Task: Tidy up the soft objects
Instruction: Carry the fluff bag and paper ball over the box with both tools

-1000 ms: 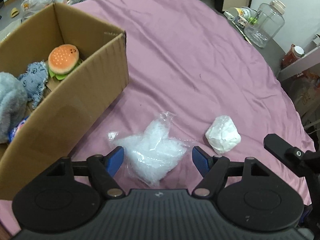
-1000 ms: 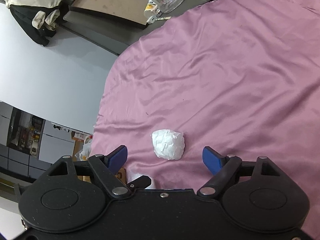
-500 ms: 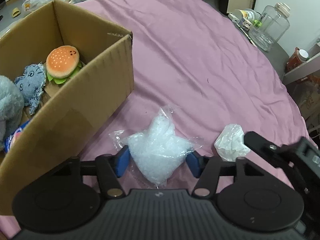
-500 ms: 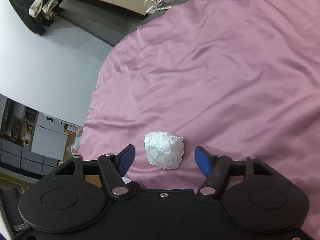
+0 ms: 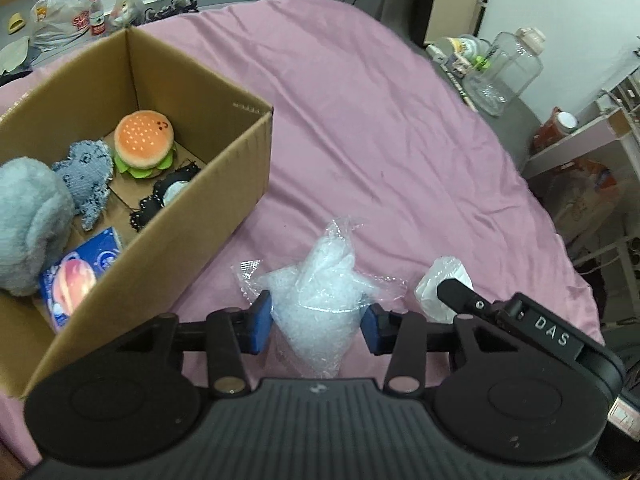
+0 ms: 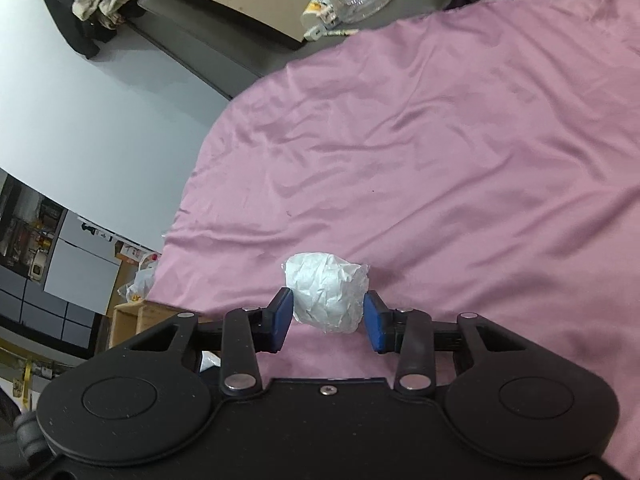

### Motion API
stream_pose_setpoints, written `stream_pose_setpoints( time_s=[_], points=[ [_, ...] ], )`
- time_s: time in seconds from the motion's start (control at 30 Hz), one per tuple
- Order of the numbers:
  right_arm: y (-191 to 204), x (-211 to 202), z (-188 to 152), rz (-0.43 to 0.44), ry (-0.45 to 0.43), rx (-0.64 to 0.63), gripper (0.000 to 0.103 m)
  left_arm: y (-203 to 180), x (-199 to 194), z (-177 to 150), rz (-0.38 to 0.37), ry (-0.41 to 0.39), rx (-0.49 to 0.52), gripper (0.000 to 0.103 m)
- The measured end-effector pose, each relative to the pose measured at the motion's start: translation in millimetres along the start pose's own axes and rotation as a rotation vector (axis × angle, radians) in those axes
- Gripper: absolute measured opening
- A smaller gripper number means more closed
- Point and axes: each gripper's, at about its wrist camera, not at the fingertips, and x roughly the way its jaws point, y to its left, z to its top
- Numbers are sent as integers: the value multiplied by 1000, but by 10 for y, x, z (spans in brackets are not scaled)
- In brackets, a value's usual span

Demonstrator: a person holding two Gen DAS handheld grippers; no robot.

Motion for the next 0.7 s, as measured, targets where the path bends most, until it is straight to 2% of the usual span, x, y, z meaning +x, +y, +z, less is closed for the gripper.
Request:
stream_pose_setpoints(
  time_s=[0.23, 0.7],
  points=[
    [184, -320, -74, -26, -31, -29, 38, 105, -360, 7, -30, -12, 9, 44],
    [827, -873, -126, -46, -122, -89, 38, 425, -909, 169, -108, -49, 31, 44]
  ],
)
